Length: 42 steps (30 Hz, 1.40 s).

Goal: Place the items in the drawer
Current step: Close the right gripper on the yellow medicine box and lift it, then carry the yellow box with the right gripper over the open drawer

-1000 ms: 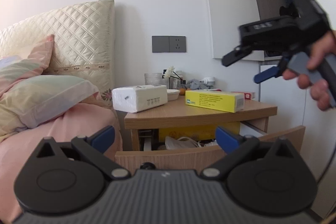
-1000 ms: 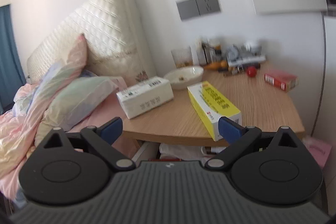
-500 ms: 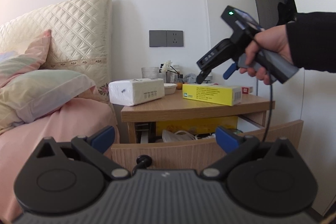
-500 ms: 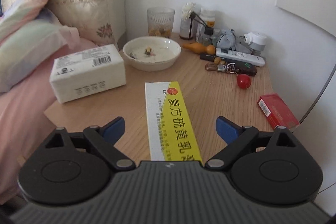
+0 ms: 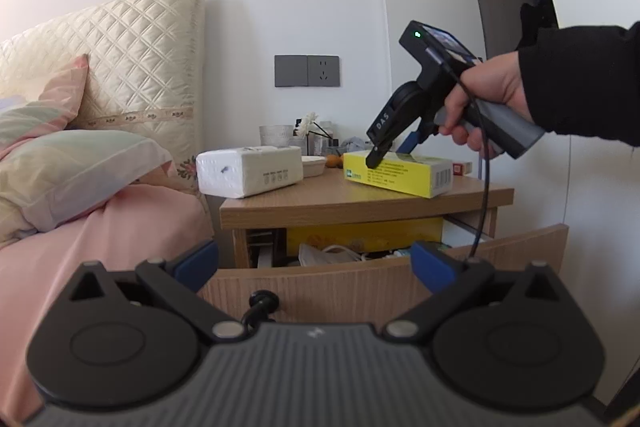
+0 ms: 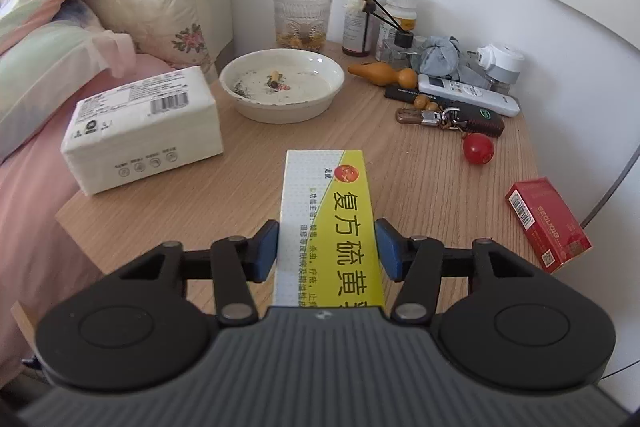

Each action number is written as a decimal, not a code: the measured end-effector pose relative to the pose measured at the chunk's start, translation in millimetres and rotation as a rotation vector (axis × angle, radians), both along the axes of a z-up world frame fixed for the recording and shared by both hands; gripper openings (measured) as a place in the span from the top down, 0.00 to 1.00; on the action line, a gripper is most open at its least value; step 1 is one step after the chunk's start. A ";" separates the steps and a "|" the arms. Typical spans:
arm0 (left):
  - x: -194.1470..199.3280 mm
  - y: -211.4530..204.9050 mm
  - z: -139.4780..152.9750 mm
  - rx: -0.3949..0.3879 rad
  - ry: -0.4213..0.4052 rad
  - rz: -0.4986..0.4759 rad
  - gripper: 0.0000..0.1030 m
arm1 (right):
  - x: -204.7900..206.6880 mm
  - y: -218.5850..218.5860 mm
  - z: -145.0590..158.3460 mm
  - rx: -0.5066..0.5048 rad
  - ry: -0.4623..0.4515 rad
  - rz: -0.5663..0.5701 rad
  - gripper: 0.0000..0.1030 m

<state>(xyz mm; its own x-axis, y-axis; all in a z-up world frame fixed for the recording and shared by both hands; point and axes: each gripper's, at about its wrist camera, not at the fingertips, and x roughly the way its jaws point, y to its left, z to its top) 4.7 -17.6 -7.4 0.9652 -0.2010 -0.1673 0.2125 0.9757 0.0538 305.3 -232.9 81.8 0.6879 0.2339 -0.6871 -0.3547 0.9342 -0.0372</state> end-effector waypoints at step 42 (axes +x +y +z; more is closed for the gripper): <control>4.0 -14.3 -10.1 0.043 0.033 -0.061 0.00 | -148.3 71.3 -52.9 -0.585 -0.199 0.732 0.46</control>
<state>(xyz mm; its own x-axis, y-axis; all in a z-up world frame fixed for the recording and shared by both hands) 8.7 -31.9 -17.5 0.9453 -0.2509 -0.2085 0.2735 0.9579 0.0870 157.0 -161.6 29.0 0.6238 0.3091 -0.7178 -0.7803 0.2977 -0.5499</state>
